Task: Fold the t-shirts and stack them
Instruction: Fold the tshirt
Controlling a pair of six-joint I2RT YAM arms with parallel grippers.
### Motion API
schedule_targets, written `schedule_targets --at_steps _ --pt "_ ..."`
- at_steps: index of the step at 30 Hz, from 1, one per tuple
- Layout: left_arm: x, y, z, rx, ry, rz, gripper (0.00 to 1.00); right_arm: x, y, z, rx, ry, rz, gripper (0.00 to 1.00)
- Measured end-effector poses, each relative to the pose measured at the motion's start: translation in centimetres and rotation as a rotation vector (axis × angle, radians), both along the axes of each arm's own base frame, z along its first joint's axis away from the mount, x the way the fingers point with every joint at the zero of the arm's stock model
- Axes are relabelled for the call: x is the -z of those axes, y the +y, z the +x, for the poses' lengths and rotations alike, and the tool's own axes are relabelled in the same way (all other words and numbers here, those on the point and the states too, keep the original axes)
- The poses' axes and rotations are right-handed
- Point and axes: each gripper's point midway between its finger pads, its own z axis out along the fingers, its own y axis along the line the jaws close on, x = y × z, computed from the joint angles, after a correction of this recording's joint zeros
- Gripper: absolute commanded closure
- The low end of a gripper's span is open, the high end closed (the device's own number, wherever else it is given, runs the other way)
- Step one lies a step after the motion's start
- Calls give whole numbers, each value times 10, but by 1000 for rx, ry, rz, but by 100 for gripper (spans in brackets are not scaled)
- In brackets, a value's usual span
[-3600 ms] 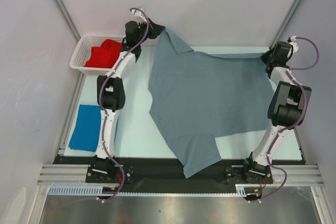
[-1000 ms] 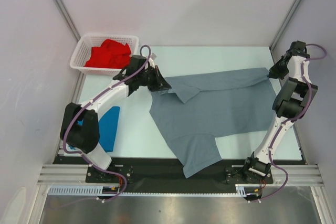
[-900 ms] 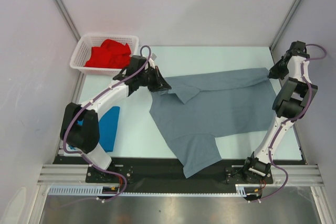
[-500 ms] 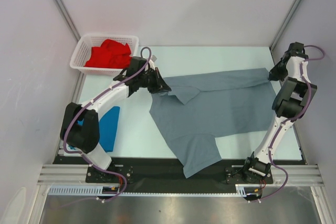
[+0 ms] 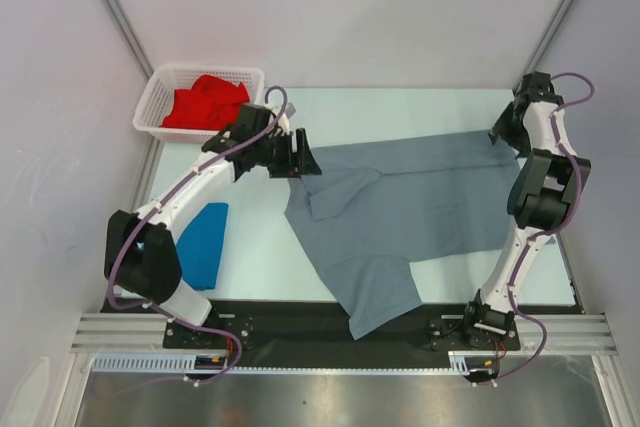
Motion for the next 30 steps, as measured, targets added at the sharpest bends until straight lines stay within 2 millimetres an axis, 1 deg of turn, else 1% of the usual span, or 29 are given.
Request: schedule_targets --at_steps 2,3,5,6,7,9,11,14,16,18,20,23,25,26,30 --pt "-12 6 15 -1 -54 2 28 -14 6 20 -35 -73 -8 28" --pt "-15 9 23 -5 -77 7 28 -19 7 29 -44 -100 -9 31" --pt "-20 17 49 -17 -123 28 33 -26 5 44 -50 -151 -18 35" --pt "-19 20 59 -20 -137 42 34 -27 4 47 -50 -166 -20 38" --pt "-17 22 72 -20 -152 57 36 -27 3 51 -51 -180 -21 39" --pt "-5 24 91 -15 -162 91 36 -22 3 55 -53 -202 -22 39" --pt "12 23 101 -4 -148 119 35 -10 4 57 -51 -215 -14 40" --pt "43 26 108 0 -90 174 35 5 7 55 -41 -207 3 40" --pt "59 28 116 -6 -60 206 35 8 6 59 -28 -221 6 39" --pt "71 31 119 -15 -41 230 34 8 5 63 -6 -238 6 39" --pt "77 35 121 -27 -29 248 35 7 3 67 26 -257 0 40" --pt "78 38 128 -41 -31 255 38 6 -2 73 87 -288 -7 43" --pt "75 39 135 -49 -45 253 41 8 -6 77 126 -298 -10 46" --pt "74 40 139 -53 -50 251 41 10 -9 80 147 -301 -15 47" --pt "77 43 155 -60 -63 252 40 18 -17 91 209 -318 -25 54"
